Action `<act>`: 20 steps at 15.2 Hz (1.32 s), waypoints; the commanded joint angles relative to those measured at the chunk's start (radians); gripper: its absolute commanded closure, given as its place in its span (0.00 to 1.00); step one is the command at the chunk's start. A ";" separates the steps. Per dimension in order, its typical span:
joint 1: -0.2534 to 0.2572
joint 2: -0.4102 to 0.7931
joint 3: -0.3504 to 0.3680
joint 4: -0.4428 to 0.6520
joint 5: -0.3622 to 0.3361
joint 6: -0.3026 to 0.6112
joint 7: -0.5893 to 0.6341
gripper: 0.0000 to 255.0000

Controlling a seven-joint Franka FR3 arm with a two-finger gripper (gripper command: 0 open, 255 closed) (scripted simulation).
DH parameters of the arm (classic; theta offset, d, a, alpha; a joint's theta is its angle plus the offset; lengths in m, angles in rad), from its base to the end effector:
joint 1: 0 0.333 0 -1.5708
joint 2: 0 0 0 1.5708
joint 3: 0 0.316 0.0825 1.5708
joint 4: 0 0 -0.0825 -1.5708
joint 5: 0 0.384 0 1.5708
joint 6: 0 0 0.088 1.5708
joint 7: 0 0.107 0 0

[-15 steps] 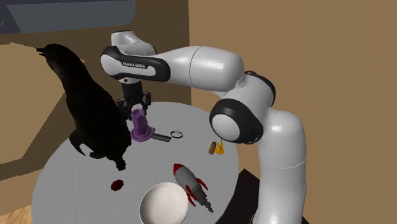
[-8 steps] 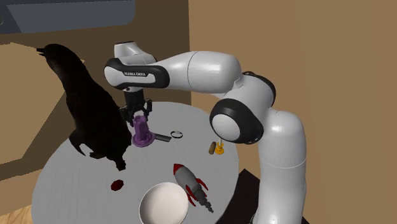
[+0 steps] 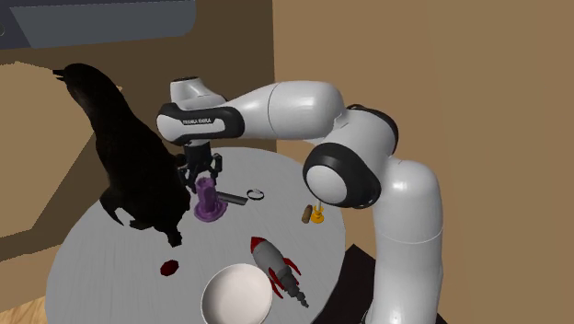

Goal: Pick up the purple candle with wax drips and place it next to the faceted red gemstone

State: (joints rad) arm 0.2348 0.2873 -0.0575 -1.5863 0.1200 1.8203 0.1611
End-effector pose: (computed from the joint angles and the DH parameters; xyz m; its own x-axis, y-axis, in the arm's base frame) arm 0.6296 0.1265 0.4660 0.9975 -0.0115 -0.0691 -0.0176 -0.9960 -0.0882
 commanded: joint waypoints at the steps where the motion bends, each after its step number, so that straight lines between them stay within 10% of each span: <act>1: 0.001 0.004 0.001 -0.020 0.001 0.025 -0.001 1.00; 20: 0.002 0.067 0.004 -0.160 0.014 0.227 -0.024 1.00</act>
State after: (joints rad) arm 0.2367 0.3534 -0.0532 -1.7446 0.1335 2.0434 0.1369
